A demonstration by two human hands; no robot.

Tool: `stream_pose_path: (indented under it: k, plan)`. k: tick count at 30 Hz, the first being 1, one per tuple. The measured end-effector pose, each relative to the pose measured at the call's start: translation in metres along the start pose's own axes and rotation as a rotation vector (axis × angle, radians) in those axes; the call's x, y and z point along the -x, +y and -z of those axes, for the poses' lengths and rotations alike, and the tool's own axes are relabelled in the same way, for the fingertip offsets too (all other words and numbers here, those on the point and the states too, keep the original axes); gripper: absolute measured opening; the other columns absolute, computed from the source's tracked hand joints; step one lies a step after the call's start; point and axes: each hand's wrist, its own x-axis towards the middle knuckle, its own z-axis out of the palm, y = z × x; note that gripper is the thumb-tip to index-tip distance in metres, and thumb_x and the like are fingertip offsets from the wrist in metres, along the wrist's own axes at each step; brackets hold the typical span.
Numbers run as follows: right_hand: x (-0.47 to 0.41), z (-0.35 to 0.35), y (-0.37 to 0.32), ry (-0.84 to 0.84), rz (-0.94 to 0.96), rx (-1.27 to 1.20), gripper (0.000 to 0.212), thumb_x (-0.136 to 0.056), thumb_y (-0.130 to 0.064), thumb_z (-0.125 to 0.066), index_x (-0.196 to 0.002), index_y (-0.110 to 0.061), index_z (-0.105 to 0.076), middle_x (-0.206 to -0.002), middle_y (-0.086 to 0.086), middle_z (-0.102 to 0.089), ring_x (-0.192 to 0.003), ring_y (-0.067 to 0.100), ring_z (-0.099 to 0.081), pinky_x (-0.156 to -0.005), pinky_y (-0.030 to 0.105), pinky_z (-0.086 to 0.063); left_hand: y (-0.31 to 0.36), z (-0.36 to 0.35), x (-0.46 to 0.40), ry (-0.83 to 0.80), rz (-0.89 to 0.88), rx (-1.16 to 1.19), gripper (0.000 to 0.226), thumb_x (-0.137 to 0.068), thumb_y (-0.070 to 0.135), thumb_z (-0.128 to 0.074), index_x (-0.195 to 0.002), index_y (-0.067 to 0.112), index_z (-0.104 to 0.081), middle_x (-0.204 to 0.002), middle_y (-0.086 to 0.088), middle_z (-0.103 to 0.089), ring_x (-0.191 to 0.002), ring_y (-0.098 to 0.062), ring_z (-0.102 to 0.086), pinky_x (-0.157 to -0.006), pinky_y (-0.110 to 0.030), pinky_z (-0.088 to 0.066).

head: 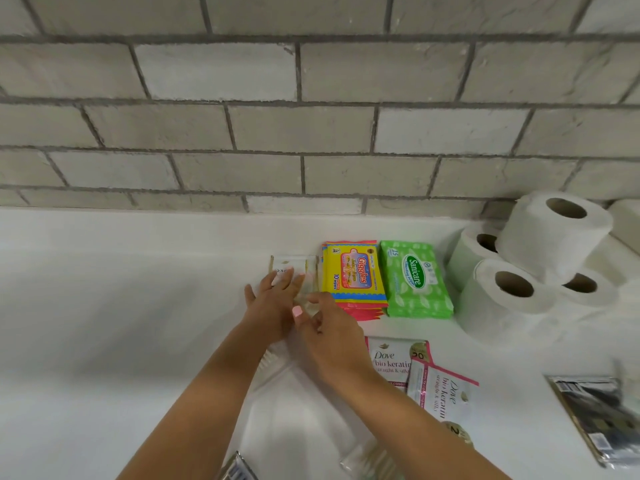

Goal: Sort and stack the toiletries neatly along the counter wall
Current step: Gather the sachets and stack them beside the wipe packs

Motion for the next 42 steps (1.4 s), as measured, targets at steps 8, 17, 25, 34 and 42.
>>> stream_pose_path:
  k: [8,17,25,34,42]
  plan:
    - [0.026,0.047,0.011,0.044,-0.047,0.018,0.027,-0.085,-0.035,-0.057,-0.110,-0.024,-0.054,-0.084,-0.005,-0.063,-0.091,0.023,-0.060,-0.071,0.026,-0.039,0.015,0.001,0.037,0.311,0.059,0.345,0.057,-0.088,0.010,-0.045,-0.141,0.029,-0.037,-0.152,0.008,-0.029,-0.143,-0.014,-0.016,-0.115,-0.046,-0.015]
    - [0.068,0.077,0.033,-0.065,-0.041,0.025,0.014,-0.080,-0.026,-0.066,-0.084,-0.034,-0.054,-0.068,-0.014,-0.056,-0.076,0.014,-0.057,-0.063,0.024,-0.042,0.039,0.007,0.104,0.443,0.114,0.469,0.049,-0.087,0.012,-0.051,-0.133,0.027,-0.048,-0.140,0.006,-0.046,-0.134,-0.016,-0.032,-0.107,-0.031,-0.024]
    - [0.117,0.093,0.055,-0.391,-0.037,0.223,0.018,-0.066,-0.022,-0.073,-0.068,-0.030,-0.057,-0.074,-0.015,-0.064,-0.080,0.011,-0.062,-0.081,0.032,-0.051,0.058,-0.009,0.167,0.465,0.151,0.499,0.042,-0.083,0.010,-0.055,-0.122,0.025,-0.059,-0.132,0.004,-0.055,-0.126,-0.020,-0.044,-0.104,-0.039,-0.037]
    - [0.169,0.107,0.066,-0.578,0.044,0.562,0.055,-0.057,-0.031,-0.086,-0.096,-0.023,-0.048,-0.103,-0.003,-0.052,-0.093,0.016,-0.051,-0.073,0.030,-0.045,0.084,-0.030,0.232,0.486,0.216,0.542,0.036,-0.087,0.012,-0.055,-0.120,0.025,-0.060,-0.132,0.006,-0.053,-0.126,-0.019,-0.042,-0.106,-0.036,-0.032]
    - [0.179,0.100,0.070,-0.533,0.033,0.649,0.055,-0.066,-0.024,-0.078,-0.109,-0.018,-0.045,-0.103,0.002,-0.058,-0.097,0.021,-0.053,-0.074,0.030,-0.043,0.091,-0.037,0.266,0.492,0.275,0.584,0.036,-0.086,0.009,-0.055,-0.119,0.023,-0.061,-0.131,0.003,-0.055,-0.123,-0.020,-0.047,-0.108,-0.037,-0.033]
